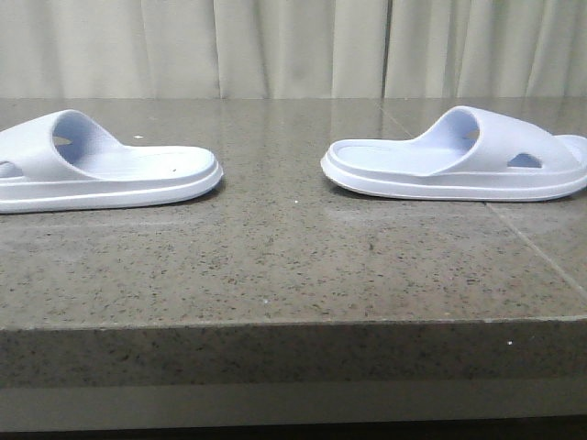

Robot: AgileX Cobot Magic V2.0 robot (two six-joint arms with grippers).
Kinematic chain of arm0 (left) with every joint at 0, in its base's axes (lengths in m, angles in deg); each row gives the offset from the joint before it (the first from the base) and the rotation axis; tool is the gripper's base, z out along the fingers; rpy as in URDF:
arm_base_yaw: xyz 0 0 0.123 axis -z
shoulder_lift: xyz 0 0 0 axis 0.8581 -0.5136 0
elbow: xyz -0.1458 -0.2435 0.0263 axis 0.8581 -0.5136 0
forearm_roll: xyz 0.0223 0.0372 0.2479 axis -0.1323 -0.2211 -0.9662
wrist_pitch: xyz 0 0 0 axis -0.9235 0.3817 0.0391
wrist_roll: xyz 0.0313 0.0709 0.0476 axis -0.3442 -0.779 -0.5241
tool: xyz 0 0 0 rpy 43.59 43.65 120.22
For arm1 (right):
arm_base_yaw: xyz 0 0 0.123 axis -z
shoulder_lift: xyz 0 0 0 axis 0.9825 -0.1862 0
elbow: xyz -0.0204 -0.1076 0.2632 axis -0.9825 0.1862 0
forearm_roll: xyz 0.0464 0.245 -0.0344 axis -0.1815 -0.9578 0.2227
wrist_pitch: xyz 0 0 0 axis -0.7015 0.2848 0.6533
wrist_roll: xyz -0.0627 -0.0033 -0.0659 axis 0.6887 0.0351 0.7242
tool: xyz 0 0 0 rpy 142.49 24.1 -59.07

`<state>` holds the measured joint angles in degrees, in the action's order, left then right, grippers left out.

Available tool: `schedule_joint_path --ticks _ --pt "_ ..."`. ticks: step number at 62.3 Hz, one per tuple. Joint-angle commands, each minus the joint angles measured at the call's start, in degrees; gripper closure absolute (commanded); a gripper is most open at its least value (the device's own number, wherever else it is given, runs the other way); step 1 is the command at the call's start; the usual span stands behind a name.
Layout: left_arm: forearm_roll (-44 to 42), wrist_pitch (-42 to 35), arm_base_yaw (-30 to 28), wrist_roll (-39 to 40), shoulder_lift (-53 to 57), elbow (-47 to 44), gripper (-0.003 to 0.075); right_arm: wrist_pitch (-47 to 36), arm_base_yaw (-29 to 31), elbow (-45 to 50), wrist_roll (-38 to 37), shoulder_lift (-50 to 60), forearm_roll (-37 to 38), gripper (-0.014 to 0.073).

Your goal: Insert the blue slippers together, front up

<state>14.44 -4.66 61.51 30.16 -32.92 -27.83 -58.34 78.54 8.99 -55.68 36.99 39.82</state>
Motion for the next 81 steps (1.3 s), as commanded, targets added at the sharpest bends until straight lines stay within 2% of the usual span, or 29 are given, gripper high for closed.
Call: schedule_joint_path --ticks 1,16,21,25,33,37,39,63,71,81 --pt "0.57 -4.45 0.34 0.19 -1.00 2.10 0.0741 -4.17 0.24 -1.58 0.70 -1.22 0.81 0.0662" --pt "0.57 -4.35 0.34 0.30 -1.27 2.10 0.0740 -3.82 0.24 -1.58 0.70 -1.22 0.81 0.0657" --pt "0.65 -4.35 0.34 0.31 -1.27 2.10 0.0713 -3.47 0.24 -1.58 0.70 -1.22 0.81 0.0612" --pt "0.65 -4.35 0.34 0.31 -1.27 2.10 0.0630 -3.33 0.24 -1.58 0.70 -1.22 0.81 0.0517" --pt "0.65 -4.48 0.34 0.31 -1.27 2.10 0.0348 -3.07 0.24 -1.58 0.70 -1.22 0.81 0.0228" --pt "0.65 -4.48 0.34 0.31 -1.27 2.10 0.0248 -3.00 0.24 -1.58 0.70 -1.22 0.81 0.0113" --pt "0.69 -4.48 0.34 0.31 -1.27 2.10 0.0227 -2.94 0.24 -1.58 0.70 -1.22 0.81 0.0083" --pt "3.61 -3.28 0.34 0.31 -2.22 2.66 0.0228 -2.96 0.24 -1.40 0.70 -1.22 0.81 0.0073" --pt "3.00 3.02 0.34 0.31 -7.21 6.03 0.0228 -2.96 0.24 -1.40 0.70 -1.22 0.81 0.0073" --pt "0.13 13.09 -1.06 0.31 -19.39 12.83 0.0228 -2.96 0.24 -1.40 0.70 -1.22 0.81 0.0073"
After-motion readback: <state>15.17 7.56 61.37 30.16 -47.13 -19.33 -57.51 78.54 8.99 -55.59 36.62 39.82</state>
